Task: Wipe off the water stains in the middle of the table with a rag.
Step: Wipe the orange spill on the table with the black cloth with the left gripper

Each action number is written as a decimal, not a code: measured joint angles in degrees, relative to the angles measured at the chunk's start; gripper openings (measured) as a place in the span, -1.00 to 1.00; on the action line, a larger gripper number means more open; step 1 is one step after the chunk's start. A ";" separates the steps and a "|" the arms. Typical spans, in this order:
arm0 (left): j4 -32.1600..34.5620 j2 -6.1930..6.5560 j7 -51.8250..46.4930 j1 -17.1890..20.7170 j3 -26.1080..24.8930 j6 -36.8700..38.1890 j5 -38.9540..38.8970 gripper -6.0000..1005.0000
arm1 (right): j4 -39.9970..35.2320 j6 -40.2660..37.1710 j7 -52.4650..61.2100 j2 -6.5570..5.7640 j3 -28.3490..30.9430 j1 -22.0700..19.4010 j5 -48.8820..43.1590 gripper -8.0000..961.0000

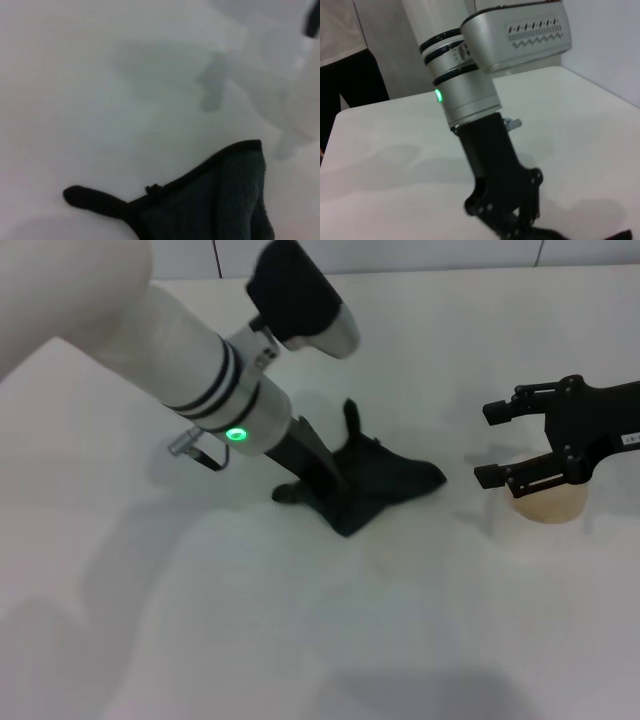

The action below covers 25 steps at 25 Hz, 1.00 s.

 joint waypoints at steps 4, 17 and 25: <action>0.24 0.07 -0.04 1.34 -5.71 -1.15 3.78 -0.83 | -0.14 -1.12 -0.01 -0.54 0.93 -0.54 0.06 0.79; 1.24 -0.13 3.24 1.66 -0.92 1.67 0.83 -0.83 | -1.47 -1.07 -0.02 -1.10 2.45 -2.83 0.08 0.79; 7.91 -0.24 4.12 2.75 8.55 8.40 -2.82 -0.84 | -1.50 -0.94 -0.09 -1.17 2.45 -2.91 0.08 0.79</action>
